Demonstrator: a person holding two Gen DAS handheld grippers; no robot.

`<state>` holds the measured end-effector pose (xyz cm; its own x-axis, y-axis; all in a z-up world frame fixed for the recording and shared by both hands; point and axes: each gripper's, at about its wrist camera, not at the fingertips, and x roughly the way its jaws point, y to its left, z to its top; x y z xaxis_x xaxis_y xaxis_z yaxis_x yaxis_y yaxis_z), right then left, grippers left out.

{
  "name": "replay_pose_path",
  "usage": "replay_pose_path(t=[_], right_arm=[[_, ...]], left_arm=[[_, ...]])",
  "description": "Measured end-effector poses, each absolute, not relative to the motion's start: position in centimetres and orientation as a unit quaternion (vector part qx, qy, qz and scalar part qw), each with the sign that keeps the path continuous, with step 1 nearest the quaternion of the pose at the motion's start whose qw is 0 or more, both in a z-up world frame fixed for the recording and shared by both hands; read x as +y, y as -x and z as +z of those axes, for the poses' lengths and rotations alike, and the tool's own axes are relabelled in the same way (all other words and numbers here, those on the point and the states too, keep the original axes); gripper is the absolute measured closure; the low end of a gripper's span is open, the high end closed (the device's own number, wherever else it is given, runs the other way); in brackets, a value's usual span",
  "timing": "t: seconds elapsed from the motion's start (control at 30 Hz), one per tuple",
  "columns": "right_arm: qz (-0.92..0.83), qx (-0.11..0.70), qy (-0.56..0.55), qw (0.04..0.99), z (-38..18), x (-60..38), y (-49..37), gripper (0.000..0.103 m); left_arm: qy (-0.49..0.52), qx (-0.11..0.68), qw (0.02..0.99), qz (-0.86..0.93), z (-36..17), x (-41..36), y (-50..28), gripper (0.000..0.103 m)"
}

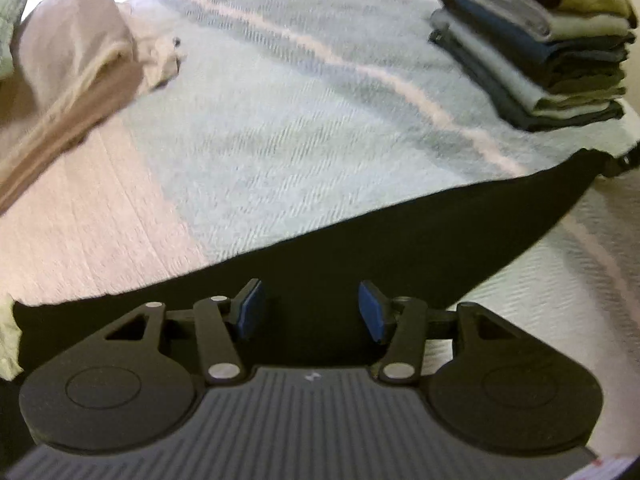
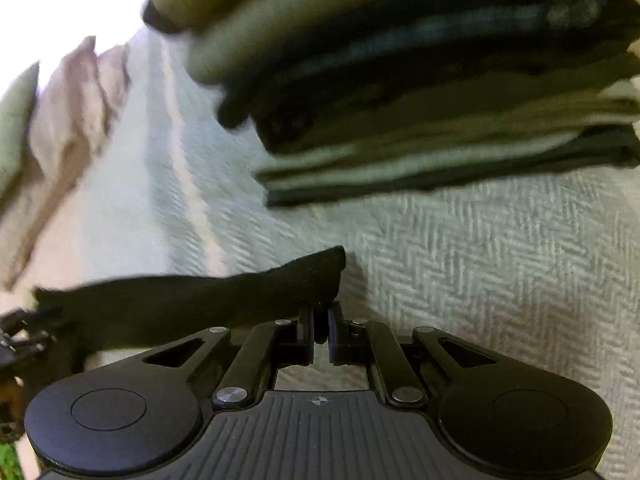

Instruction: Fold large clothes

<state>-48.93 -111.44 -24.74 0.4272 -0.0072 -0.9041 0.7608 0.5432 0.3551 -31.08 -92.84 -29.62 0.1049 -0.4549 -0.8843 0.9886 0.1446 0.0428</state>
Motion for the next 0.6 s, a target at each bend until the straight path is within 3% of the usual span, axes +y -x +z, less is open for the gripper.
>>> replay_pose_path(t=[0.03,0.23,0.43,0.6], right_arm=[[-0.260,0.473,-0.406,0.737,-25.4,-111.4,49.1,0.100],[-0.301,0.471,-0.339,0.757,-24.6,-109.6,50.4,0.076],[-0.226,0.430,-0.241,0.840,-21.7,-104.9,49.0,0.074],[-0.181,0.463,-0.270,0.825,-25.7,-105.4,46.0,0.072]], left_arm=[[-0.355,0.383,0.654,-0.548,-30.2,-92.9,30.9,0.056],[-0.355,0.391,0.673,-0.518,-32.0,-93.0,29.3,0.056],[-0.336,0.400,0.673,-0.523,-30.7,-91.6,29.1,0.056],[-0.338,0.405,0.659,-0.536,-32.4,-92.3,29.5,0.056]])
